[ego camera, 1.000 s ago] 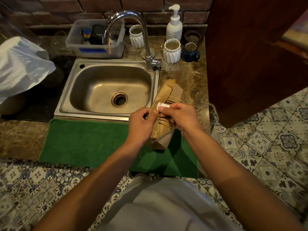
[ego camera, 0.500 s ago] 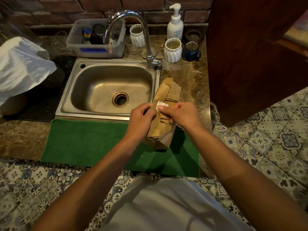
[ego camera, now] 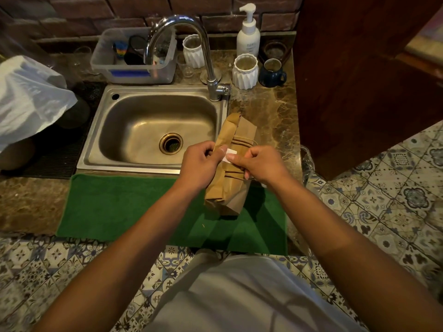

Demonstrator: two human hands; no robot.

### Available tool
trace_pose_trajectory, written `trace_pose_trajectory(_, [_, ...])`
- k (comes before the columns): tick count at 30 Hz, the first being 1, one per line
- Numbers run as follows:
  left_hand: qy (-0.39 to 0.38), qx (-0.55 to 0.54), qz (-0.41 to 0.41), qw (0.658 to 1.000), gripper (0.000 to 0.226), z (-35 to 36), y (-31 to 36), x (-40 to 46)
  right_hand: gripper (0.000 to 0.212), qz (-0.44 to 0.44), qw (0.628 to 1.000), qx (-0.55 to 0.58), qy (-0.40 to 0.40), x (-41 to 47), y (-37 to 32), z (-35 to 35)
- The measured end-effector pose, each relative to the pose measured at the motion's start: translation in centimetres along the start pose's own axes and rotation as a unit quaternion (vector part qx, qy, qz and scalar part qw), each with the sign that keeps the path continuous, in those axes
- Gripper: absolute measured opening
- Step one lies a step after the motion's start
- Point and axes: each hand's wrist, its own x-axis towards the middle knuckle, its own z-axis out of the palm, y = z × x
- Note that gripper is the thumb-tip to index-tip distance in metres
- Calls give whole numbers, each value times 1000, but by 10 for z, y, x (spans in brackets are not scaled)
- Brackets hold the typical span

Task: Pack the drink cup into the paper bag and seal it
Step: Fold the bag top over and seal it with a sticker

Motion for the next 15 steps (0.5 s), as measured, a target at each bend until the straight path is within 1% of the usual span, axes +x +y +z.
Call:
trace_pose_trajectory(3, [-4,5,9,1000,22,-1,-3,2,46,-8,1000,6,-7,-1,1,-4])
trace_pose_trajectory(5, [-9,7,17,1000,21,-2,-5,3,46,-8,1000,-6,6,-2,0,-4])
trace_pose_trajectory(8, [-14,48,41,998,19,-5,-8,6,44,-17,999,-46,22,-7,-1,-8])
trace_pose_trajectory(9, [-19,64,49,997,18,-7,-7,9,43,-37,997,-65,19,-9,-2,-11])
trace_pose_trajectory(11, [-39,106,76,991,15,-13,-4,14,38,-113,987,-112,21,-13,-5,-18])
trace_pose_trajectory(12, [-51,132,92,986,15,-17,-2,16,34,-166,974,-148,45,-15,-8,-21])
trace_pose_trajectory(13, [-65,154,109,980,16,-20,0,19,30,-225,951,-190,93,-16,-12,-24])
trace_pose_trajectory(14, [-82,174,125,973,16,-22,3,22,32,-283,918,-234,150,-15,-16,-27])
trace_pose_trajectory(15, [-101,194,141,965,16,-23,6,24,44,-326,884,-279,187,-14,-22,-31])
